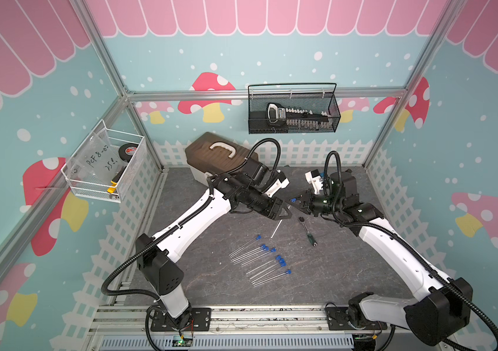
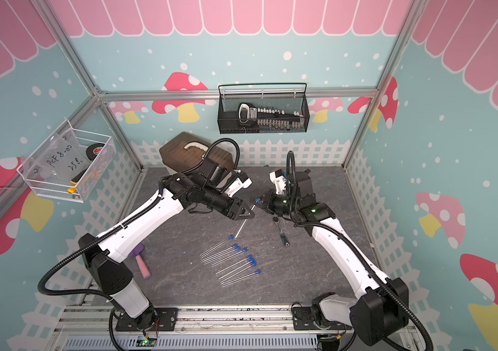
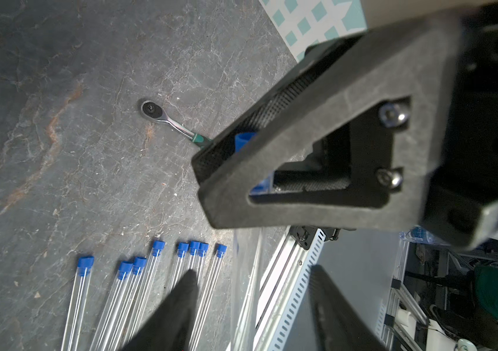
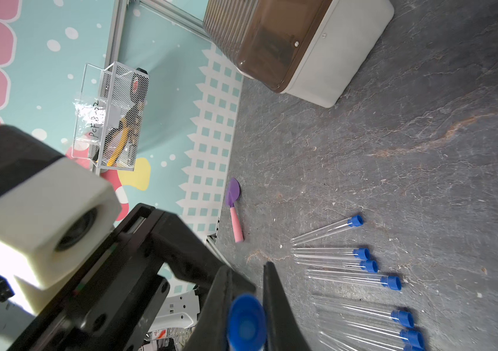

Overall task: Remove stoppers from test tubes
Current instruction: Pick up the test tube at the center of the board.

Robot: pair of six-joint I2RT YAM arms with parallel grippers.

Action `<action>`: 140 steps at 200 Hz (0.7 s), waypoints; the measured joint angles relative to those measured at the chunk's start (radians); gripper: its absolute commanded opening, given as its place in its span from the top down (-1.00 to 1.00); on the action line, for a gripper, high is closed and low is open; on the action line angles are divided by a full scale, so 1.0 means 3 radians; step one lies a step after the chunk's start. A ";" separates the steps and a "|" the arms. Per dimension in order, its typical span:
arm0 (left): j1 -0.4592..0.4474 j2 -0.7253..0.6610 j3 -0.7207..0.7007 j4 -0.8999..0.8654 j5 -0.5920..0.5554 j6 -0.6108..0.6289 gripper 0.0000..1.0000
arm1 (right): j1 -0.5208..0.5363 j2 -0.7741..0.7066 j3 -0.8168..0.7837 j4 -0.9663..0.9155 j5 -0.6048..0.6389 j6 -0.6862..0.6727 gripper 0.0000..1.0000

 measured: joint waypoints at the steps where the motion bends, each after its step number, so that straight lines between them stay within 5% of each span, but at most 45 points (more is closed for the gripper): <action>1: 0.0000 -0.0001 -0.0005 0.0003 0.0001 0.0000 -0.98 | 0.0000 0.0000 0.0000 0.0000 0.0003 0.0001 0.78; 62: 0.0048 -0.0055 -0.0331 0.0226 0.0022 -0.0046 -0.94 | 0.0000 -0.0013 -0.0056 0.0245 0.0000 0.0249 0.78; 98: 0.0061 -0.0139 -0.0478 0.0315 0.0039 -0.0074 0.12 | 0.0000 -0.0013 -0.0058 0.0340 -0.0037 0.0323 0.78; 140: 0.0069 -0.0161 -0.0477 0.0359 0.0099 -0.0061 0.32 | 0.0000 -0.0011 -0.0074 0.0416 -0.0061 0.0378 0.77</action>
